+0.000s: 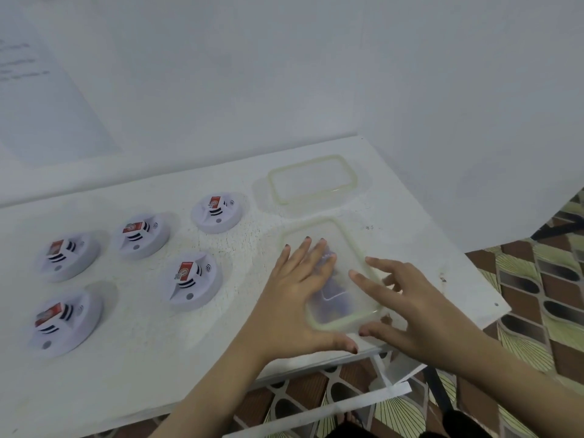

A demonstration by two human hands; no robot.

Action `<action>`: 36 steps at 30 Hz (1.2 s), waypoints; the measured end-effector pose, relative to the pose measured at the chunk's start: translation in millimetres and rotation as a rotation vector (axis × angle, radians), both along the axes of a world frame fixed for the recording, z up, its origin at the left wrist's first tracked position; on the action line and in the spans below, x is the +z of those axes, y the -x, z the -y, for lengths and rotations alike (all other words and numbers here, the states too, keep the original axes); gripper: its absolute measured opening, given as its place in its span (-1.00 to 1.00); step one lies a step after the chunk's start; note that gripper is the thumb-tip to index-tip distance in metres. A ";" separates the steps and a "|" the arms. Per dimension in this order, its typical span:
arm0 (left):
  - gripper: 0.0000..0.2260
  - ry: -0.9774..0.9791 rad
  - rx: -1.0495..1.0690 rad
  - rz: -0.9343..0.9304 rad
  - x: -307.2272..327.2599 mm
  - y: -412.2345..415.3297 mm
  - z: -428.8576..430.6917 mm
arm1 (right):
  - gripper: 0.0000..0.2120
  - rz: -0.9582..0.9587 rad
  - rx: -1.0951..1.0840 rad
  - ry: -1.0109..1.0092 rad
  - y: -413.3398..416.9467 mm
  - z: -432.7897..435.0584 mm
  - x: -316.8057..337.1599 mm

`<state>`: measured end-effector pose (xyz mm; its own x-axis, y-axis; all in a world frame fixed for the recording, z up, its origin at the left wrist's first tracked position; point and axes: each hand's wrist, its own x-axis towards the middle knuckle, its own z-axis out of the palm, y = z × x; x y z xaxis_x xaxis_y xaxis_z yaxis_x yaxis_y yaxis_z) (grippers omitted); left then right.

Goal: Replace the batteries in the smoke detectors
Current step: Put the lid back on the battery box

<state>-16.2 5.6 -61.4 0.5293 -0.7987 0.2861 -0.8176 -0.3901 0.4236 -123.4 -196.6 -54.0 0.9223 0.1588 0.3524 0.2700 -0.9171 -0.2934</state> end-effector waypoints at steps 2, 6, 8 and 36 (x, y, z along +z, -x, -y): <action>-0.04 0.013 0.009 0.021 -1.9 1.0 0.1 | -0.39 0.051 0.006 0.041 -2.2 2.8 -0.6; -0.16 0.081 0.038 0.054 -8.2 2.1 3.5 | -0.43 0.148 0.004 0.103 -7.0 1.4 -8.4; -0.18 0.093 0.044 0.068 -10.5 0.5 4.6 | -0.46 0.178 -0.001 0.102 -7.6 -0.6 -12.6; -0.28 -0.040 0.092 -0.038 4.3 -14.1 -12.5 | -0.51 0.130 0.038 0.062 -38.4 10.6 -10.6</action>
